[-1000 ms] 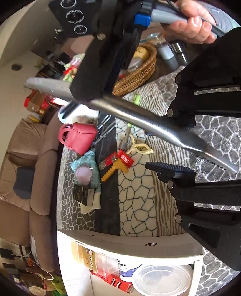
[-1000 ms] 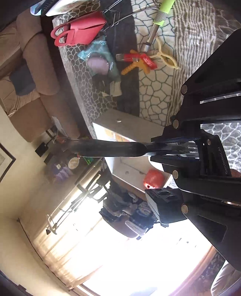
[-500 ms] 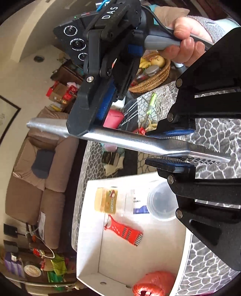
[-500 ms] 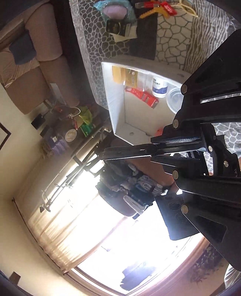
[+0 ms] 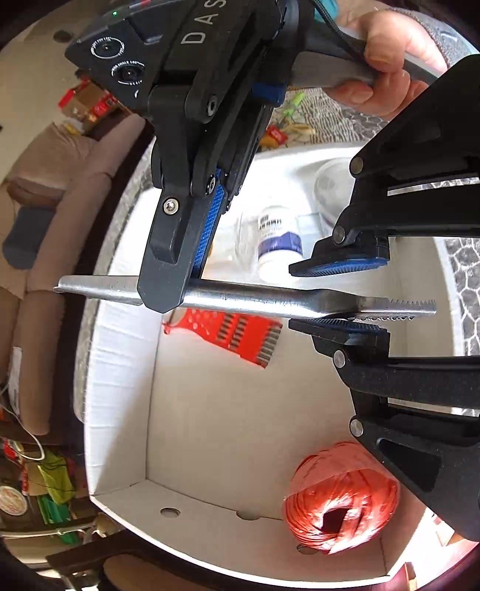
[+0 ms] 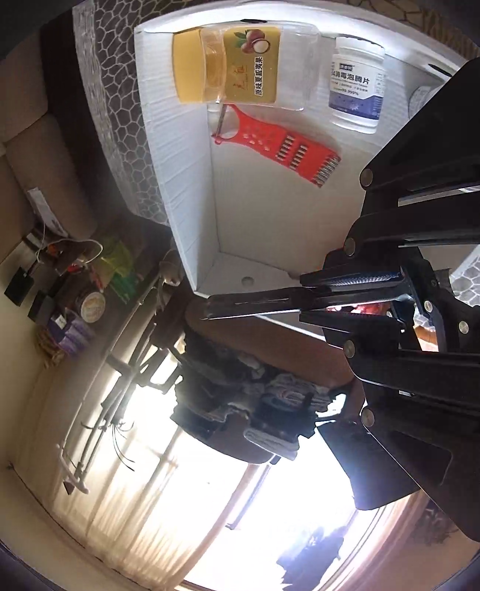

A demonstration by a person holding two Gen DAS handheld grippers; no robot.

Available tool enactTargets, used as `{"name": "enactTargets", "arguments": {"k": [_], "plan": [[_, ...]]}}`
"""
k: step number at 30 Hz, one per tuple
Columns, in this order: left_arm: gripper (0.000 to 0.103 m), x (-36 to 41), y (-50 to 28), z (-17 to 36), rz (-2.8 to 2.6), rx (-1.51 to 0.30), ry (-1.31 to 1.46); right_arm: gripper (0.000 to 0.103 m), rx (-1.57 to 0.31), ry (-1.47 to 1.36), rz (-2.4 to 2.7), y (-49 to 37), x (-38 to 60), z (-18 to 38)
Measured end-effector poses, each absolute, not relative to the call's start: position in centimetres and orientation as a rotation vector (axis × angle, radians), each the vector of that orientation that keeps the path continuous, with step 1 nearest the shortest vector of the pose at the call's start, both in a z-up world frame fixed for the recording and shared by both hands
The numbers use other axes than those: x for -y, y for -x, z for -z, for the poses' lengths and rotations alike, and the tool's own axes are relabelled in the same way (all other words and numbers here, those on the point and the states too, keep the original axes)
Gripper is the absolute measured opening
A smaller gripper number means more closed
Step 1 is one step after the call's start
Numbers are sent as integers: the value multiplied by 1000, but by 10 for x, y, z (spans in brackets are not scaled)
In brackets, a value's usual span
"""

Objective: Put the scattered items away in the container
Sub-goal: 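Carry the silver flat grater into the box and open the right gripper, then withdraw the right gripper from the box toward the green-handled corer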

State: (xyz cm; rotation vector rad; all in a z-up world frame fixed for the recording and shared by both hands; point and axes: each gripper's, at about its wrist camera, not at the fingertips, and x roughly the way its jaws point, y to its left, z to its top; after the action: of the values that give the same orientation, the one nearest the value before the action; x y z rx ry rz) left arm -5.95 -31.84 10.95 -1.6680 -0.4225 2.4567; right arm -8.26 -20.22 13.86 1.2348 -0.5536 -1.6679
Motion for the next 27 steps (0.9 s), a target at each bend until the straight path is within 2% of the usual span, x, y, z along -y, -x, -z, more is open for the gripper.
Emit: {"name": "enactTargets", "arguments": {"k": [6,11,15,17,20,22,24,27], "plan": [[20,347,113,-63,-2384,465,1912,12,568,-1421,1711,133,234,-88],[22,361,133,-33,-2370,511,1997,15,454,-1521,1774,160,254,-62],[40,358,132,-31,-2412,450,2001,15,370,-1563,1849,169,260,-54],[42,356,127,-34,-2421,449,1988,16,309,-1572,1888,168,259,-56],[51,350,113,-49,-2465,427,1935,30,262,-1525,1897,159,254,-72],[63,343,99,-65,-2512,392,1865,46,242,-1452,1898,149,246,-93],[72,335,84,-80,-2541,383,1816,56,202,-1384,1919,136,234,-117],[79,318,57,-106,-2597,348,1705,63,173,-1294,1938,112,204,-149]]}}
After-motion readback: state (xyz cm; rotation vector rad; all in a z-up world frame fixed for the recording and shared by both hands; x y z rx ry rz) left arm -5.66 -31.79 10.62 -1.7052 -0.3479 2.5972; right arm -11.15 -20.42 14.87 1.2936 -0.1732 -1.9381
